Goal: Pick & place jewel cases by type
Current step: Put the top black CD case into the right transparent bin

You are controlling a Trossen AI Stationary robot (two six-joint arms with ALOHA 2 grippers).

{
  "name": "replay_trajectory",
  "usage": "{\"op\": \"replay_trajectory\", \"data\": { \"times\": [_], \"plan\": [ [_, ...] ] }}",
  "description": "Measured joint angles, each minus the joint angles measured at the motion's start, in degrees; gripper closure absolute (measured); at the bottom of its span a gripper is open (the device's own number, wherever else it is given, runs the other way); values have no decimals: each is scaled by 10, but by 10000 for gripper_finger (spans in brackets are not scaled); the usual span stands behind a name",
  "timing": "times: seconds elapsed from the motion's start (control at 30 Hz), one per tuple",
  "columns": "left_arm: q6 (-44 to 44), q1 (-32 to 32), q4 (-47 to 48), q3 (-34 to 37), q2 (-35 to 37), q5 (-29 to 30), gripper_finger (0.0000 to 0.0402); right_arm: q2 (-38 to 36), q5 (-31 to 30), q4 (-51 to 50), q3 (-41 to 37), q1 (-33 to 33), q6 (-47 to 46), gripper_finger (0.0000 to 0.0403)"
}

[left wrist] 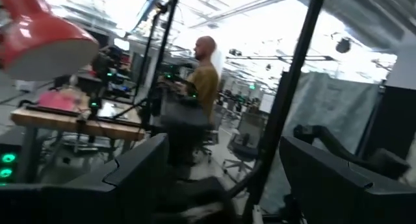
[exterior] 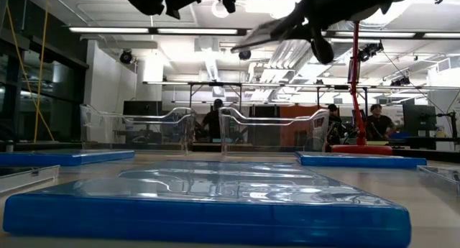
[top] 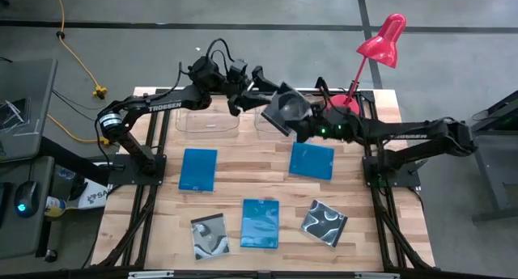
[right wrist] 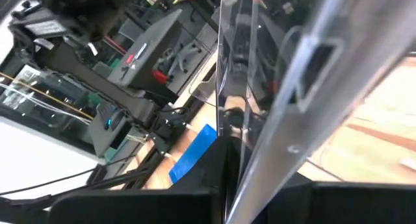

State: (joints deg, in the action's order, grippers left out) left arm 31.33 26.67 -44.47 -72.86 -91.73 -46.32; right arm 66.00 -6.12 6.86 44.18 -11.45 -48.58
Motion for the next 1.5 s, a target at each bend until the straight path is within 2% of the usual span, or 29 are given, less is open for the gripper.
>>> {"op": "replay_trajectory", "data": {
  "times": [0.3,0.4,0.63,0.97,1.2,1.5],
  "plan": [
    [8,-8,-3,0,15,-22,110,0,150,-30,0,-116,11,387],
    [11,-8,-4,0,30,-22,110,2,180,-109,24,-144,30,387],
    [15,-13,-5,0,55,-10,110,60,185,-296,166,-192,135,387],
    [36,-40,5,0,55,-3,110,242,201,-553,384,-219,219,387],
    [34,-47,29,0,55,9,110,313,237,-578,414,-218,218,387],
    [23,-47,112,0,54,29,110,328,239,-579,414,-223,198,387]
  ]
}}
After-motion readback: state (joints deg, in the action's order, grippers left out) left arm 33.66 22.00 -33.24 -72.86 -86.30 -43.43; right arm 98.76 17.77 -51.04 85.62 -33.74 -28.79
